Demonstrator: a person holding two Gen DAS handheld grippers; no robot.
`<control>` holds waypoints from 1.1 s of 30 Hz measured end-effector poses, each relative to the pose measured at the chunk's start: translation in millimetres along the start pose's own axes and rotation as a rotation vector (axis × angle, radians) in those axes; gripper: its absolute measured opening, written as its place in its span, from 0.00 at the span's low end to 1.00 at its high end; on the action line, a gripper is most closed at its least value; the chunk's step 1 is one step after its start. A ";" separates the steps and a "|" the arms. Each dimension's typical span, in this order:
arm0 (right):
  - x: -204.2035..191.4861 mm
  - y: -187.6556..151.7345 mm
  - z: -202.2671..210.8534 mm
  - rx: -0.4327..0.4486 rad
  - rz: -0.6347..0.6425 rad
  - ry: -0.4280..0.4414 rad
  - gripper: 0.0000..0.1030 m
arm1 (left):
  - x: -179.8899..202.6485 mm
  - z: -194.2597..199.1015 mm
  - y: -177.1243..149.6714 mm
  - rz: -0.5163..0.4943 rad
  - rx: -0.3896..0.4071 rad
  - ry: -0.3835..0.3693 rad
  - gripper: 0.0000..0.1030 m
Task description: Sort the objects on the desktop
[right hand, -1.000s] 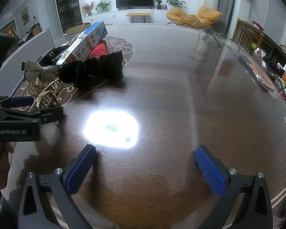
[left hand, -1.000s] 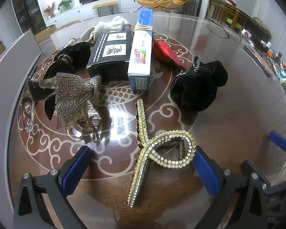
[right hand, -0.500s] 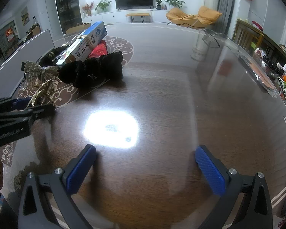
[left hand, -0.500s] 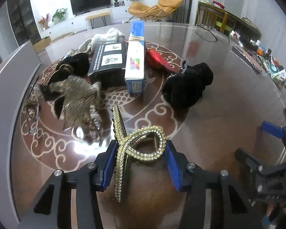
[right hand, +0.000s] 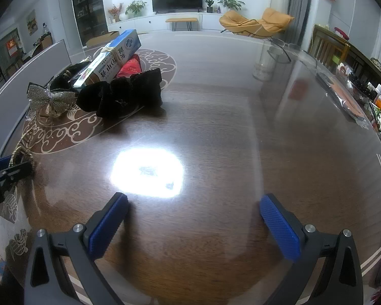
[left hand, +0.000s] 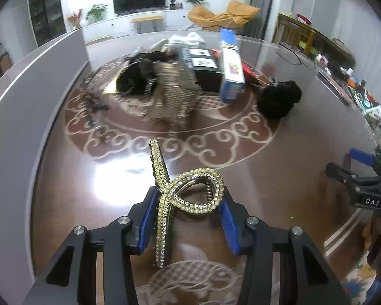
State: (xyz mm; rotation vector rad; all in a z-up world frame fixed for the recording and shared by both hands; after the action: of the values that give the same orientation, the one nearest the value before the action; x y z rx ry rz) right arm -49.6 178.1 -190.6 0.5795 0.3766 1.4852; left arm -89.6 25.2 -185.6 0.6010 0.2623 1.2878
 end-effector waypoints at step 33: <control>0.3 -0.1 -0.5 0.001 -0.001 -0.001 1.00 | -29.4 -4.7 -5.5 -0.004 0.013 0.061 0.98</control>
State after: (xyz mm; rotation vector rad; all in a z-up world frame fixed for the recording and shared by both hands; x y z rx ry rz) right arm -49.7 178.4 -191.1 0.5810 0.3762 1.4840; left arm -95.6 -2.3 -196.7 0.5725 0.3223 1.3033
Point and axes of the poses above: each gripper's, at about its wrist camera, not at the fingertips, and z roughly against the way its jaws point, x to its right, y to its top, the point moved 10 cm from there along -z, roughly the way its jaws point, and after that the axes turned 7 degrees about -y, right-handed, at the moved point
